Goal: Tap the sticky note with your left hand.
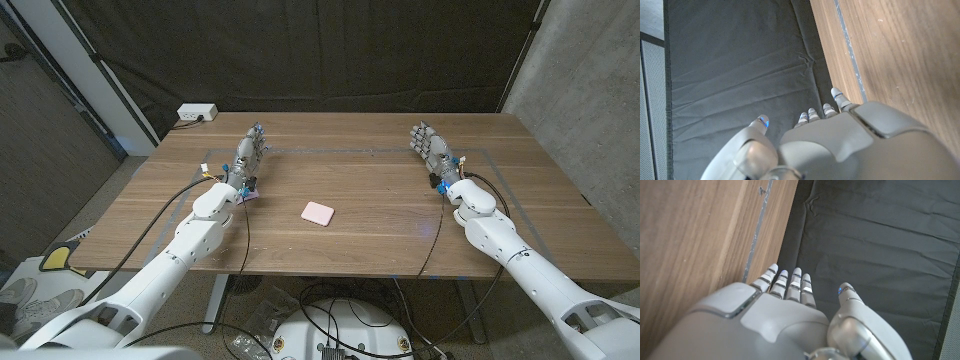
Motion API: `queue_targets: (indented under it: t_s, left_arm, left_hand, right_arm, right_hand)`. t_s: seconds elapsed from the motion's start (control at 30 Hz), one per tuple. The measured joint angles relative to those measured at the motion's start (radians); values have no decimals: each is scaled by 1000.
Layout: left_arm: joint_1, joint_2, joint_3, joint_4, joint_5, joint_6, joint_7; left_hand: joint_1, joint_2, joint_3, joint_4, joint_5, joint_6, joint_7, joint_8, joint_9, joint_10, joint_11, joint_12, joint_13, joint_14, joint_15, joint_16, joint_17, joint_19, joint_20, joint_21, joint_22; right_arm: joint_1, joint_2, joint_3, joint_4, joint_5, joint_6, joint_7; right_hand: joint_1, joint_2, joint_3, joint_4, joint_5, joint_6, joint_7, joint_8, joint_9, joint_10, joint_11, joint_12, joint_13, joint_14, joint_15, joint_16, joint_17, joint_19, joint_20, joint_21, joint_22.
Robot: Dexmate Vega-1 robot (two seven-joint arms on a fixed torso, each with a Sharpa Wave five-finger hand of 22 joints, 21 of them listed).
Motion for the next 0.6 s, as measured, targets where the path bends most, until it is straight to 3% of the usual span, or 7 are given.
queue_targets:
  t_s: [0.13,0.23,0.3,0.4,0.47,0.6]
  left_arm:
    - [15,-35,-49,-11,45,21,-24]
    - [28,-63,-72,-17,82,32,-35]
    - [35,-76,-98,-26,104,35,-36]
    - [35,-76,-98,-26,172,47,-22]
    - [55,-104,-131,-52,214,55,-5]
    - [82,-133,-163,-98,286,72,25]
  left_hand:
    - [9,9,0,0,0,0,-15,0,0,0,0,0,0,0,0,4,0,-9,10,4,0]
    - [9,9,11,0,0,29,-47,18,5,38,19,14,0,32,12,16,0,4,65,4,0]
    - [9,9,17,-6,0,62,-53,25,5,71,30,24,0,62,18,22,0,20,85,4,0]
    - [9,9,21,-10,0,83,-68,29,5,98,40,30,0,85,23,24,0,32,96,4,-3]
    - [9,9,28,-17,0,93,-78,29,5,111,42,32,0,101,21,30,0,32,97,12,-3]
    - [31,18,39,-28,-7,115,-79,30,5,129,40,36,0,121,23,30,0,46,102,12,-3]
  right_arm:
    - [-17,39,51,-12,-48,-26,28]
    - [-28,73,91,-19,-73,-38,42]
    - [-33,89,110,-23,-102,-52,60]
    - [-40,116,142,-28,-102,-52,60]
    - [-46,142,171,-31,-142,-72,85]
    - [-53,177,210,-35,-188,-91,117]
  right_hand:
    - [0,0,0,0,0,0,0,0,0,2,2,0,0,10,10,4,0,0,0,0,0]
    - [0,0,0,0,0,4,-4,0,0,5,5,0,0,13,12,4,0,3,3,0,0]
    - [0,0,0,0,0,4,-5,0,0,10,10,0,0,19,19,5,0,7,7,0,0]
    - [4,-4,0,0,0,7,-7,0,0,11,11,0,0,20,20,7,0,11,11,0,0]
    - [4,-4,0,0,0,7,-7,0,0,11,11,0,0,25,25,7,0,11,11,0,0]
    - [4,-4,4,-4,0,12,-11,4,0,18,18,0,0,35,26,7,0,8,14,0,0]
